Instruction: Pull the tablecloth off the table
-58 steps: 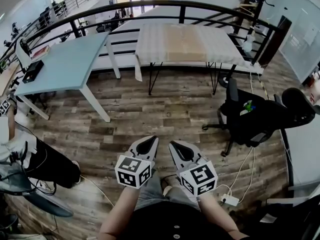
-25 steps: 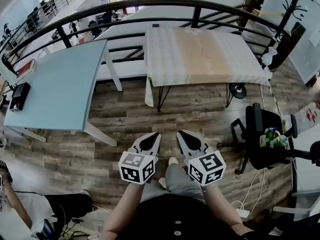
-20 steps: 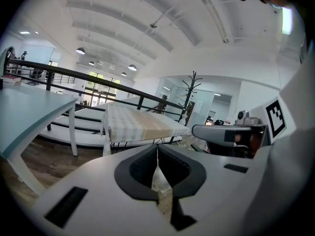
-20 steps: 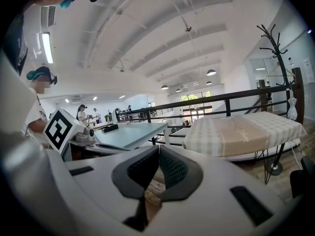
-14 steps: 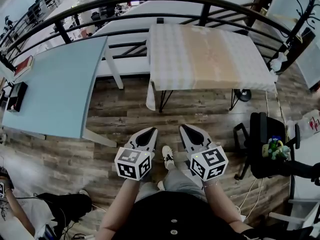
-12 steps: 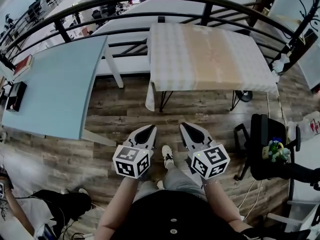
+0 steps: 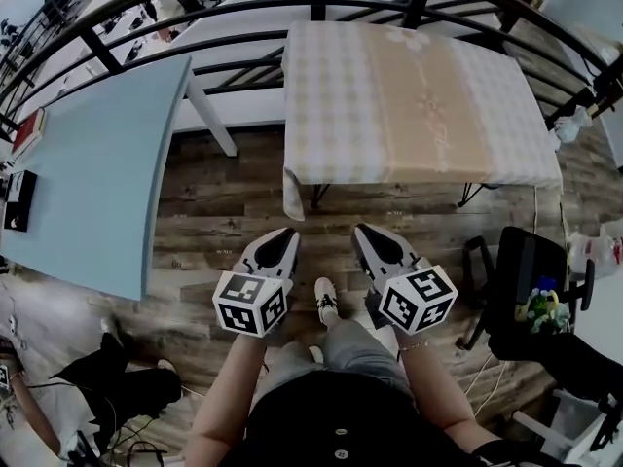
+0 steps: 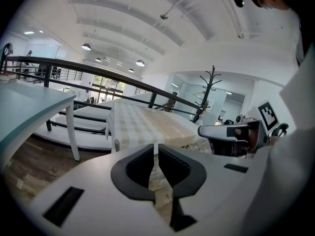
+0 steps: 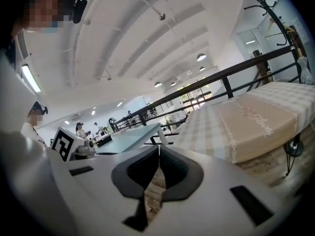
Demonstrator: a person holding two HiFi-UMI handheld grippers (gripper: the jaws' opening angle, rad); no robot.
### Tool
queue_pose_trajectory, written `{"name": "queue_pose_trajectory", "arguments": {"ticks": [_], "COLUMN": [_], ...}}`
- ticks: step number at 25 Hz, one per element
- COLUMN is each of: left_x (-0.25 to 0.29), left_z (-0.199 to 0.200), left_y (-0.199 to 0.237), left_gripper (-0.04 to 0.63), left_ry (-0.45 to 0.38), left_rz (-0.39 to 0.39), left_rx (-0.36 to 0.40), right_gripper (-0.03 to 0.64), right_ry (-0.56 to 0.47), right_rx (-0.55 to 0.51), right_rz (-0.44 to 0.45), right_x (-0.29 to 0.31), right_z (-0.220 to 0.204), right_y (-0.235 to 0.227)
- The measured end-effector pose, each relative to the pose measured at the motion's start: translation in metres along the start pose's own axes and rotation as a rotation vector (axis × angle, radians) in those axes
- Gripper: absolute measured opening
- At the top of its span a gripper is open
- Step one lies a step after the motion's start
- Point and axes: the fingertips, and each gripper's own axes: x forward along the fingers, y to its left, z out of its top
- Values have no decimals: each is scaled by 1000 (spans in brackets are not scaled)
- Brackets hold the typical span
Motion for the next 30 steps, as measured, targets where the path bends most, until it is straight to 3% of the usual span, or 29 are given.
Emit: {"name": "queue_pose_trajectory", "arguments": {"ticks": [7,8,10,16,24,30], "left_x": [50,58,73,102,130,150], "left_z": [-9,-12,-19,-38,-59,-67], "left_y": [40,44,49,79,122,145], "left_gripper": [21,32,154,161,178,200], "left_ry": [73,86,122,168,194,205], "left_rz": [76,74,70,134,225,248], "left_rx": [-14,-12,-9,-31,-52,-68], "right_gripper": [32,39,102,135,224,233], "right_ry": [46,49,54,95,52,49], "right_rx": [89,102,130,208,429,616], "right_rz": [-47,-55,-60,-61,-175,-155], "right_x": [43,49,59,84,107,127], "right_z": [-3,-5,-8,-26,-41,-58], "right_y": [-54,-61,-73,-98,-150,-164]}}
